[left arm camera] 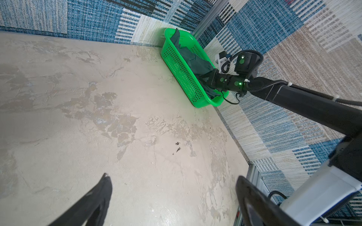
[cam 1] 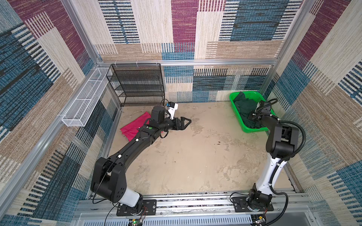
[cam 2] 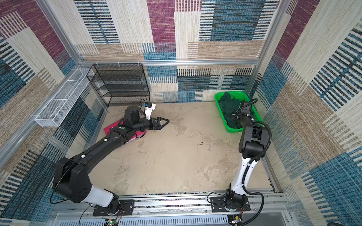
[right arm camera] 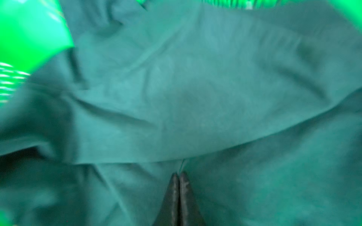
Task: Fold and stack the t-shirts
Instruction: 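Lift the dark green shirt out of the basket with the right gripper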
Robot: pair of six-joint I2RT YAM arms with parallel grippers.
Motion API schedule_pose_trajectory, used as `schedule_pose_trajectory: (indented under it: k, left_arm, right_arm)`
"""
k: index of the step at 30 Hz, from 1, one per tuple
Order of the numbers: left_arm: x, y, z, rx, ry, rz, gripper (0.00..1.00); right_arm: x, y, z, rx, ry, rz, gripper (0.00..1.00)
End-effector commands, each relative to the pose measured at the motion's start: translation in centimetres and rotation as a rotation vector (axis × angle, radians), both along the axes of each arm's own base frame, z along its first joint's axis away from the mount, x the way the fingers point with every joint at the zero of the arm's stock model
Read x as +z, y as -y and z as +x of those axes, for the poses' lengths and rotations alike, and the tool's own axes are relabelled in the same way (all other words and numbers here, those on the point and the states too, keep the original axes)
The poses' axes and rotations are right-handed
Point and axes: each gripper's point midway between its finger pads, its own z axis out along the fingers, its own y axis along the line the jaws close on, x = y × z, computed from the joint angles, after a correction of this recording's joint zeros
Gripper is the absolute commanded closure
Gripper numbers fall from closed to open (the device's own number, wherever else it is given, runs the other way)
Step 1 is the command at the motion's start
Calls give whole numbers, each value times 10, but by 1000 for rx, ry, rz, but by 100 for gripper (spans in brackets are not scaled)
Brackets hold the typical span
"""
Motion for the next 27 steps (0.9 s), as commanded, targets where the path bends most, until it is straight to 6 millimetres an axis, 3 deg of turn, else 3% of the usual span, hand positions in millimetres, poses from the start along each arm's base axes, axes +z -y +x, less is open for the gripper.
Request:
schedule_pose_trajectory:
  k: [1, 10, 16, 19, 27]
  left_arm:
    - [-1, 2, 0, -17, 4, 3, 2]
    - [0, 2, 0, -16, 5, 3, 2]
    - [1, 5, -4, -42, -2, -9, 1]
    - [2, 4, -3, -40, 7, -4, 2]
    - [2, 3, -3, -40, 15, 11, 1]
  right_arm:
    - [44, -8, 3, 29, 153, -7, 100]
    - [112, -20, -15, 45, 337, -18, 100]
    - [174, -38, -32, 104, 525, -34, 100]
    - [214, -60, -45, 157, 650, -46, 100]
    - [338, -154, -81, 339, 949, -148, 100]
